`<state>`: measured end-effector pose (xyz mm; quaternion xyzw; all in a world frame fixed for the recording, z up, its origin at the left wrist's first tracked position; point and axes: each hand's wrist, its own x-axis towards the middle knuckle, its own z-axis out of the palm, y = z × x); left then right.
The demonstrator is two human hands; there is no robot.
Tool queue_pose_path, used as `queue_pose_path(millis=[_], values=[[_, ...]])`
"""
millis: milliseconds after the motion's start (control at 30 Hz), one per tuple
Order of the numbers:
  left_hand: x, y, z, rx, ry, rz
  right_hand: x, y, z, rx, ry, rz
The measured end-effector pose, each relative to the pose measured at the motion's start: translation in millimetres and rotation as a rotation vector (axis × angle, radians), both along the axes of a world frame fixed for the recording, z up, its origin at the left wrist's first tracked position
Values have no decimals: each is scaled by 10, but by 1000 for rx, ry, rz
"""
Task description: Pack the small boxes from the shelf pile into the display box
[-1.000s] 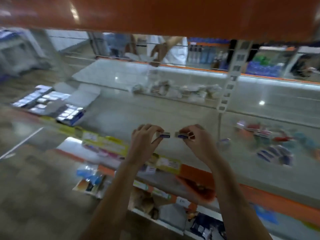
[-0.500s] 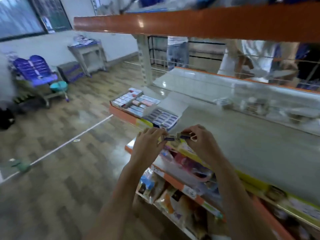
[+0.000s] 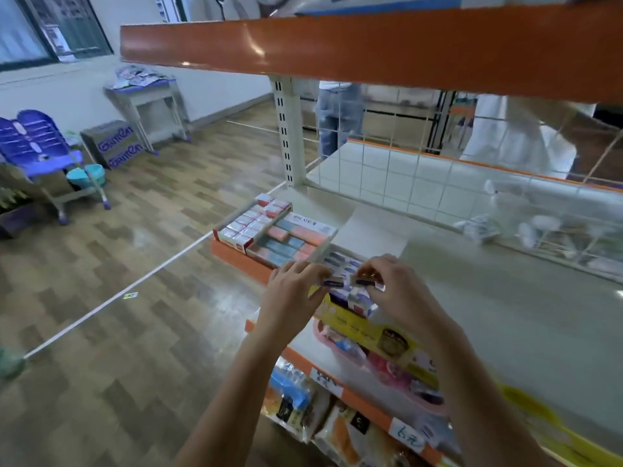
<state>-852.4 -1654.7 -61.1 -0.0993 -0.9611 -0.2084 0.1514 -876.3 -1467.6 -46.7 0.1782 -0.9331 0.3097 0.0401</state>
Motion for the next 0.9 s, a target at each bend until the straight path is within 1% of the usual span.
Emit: queue_pose_path(millis=[167,567,900], values=[[-325,-43,-48,-18,6,-91,-178,-23,-53,121,-56,-10],[-647,-193,-73,-19,-27,-322,-75,-145,-16,235,-127,-56],[-885,-182,-46,-1,-34,-513,-6,-308,72,383,-257,-185]])
